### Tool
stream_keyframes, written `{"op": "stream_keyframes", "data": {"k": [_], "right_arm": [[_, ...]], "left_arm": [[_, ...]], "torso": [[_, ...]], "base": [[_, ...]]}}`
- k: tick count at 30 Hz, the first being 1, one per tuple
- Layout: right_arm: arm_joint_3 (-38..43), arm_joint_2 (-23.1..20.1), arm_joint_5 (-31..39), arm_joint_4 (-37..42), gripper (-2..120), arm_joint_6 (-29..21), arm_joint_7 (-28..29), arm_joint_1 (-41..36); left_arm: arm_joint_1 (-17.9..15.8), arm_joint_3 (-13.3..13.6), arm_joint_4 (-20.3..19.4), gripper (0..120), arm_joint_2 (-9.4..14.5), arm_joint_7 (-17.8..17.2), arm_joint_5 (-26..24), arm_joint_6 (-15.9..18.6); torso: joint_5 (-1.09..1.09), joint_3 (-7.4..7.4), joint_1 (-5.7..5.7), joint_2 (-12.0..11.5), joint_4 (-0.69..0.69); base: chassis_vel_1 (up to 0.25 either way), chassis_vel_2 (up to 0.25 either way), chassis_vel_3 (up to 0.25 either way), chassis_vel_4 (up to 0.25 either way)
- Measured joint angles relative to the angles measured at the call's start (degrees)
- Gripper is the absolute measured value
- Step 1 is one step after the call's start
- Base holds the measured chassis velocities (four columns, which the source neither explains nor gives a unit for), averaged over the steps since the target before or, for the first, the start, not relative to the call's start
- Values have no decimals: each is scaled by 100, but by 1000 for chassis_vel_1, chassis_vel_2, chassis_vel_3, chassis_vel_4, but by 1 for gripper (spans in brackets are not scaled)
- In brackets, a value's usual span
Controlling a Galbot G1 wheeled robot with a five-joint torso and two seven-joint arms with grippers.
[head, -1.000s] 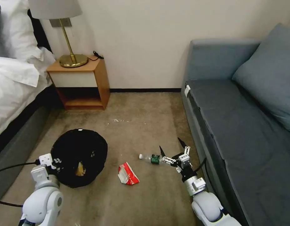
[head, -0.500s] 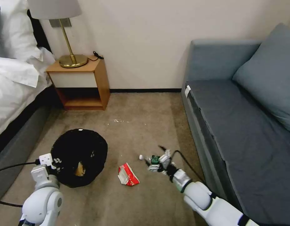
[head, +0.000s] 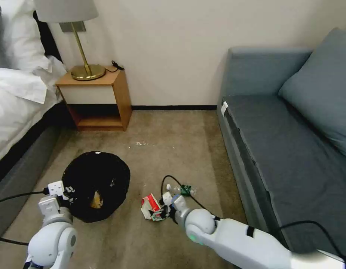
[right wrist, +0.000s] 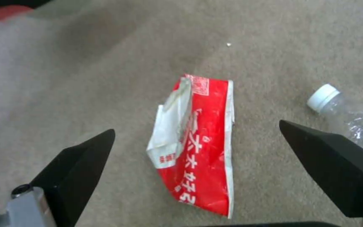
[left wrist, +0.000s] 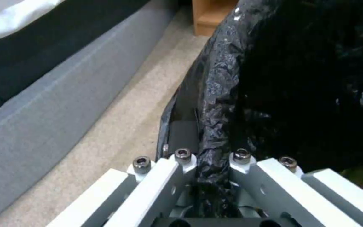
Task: Pick up the trash bin, then pick up the garbage on the floor and place it into the trash bin.
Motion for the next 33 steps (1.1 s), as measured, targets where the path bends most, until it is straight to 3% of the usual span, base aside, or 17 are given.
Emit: {"op": "stream_keyframes", "data": {"k": [15,22,33], "right_arm": [[224,811,-596,-887,96,-90,-176,-223],[466,1104,-960,-1463,69,-180,-344,-310],[652,1088,-1198,-1623,33,-80,-498,-441]], "left_arm": [[-5,-21,-20,3,-89,-5,62,-39],[-16,-5,-14,3,-155,-7,125,-39],[-25,-18,15,3,-146,-8,120,-39]], "torso": [[0,0,0,0,-1],[1,0,0,0,-1],[0,0,0,0,-1]], "base": [[0,0,0,0],[0,0,0,0],[0,0,0,0]]}}
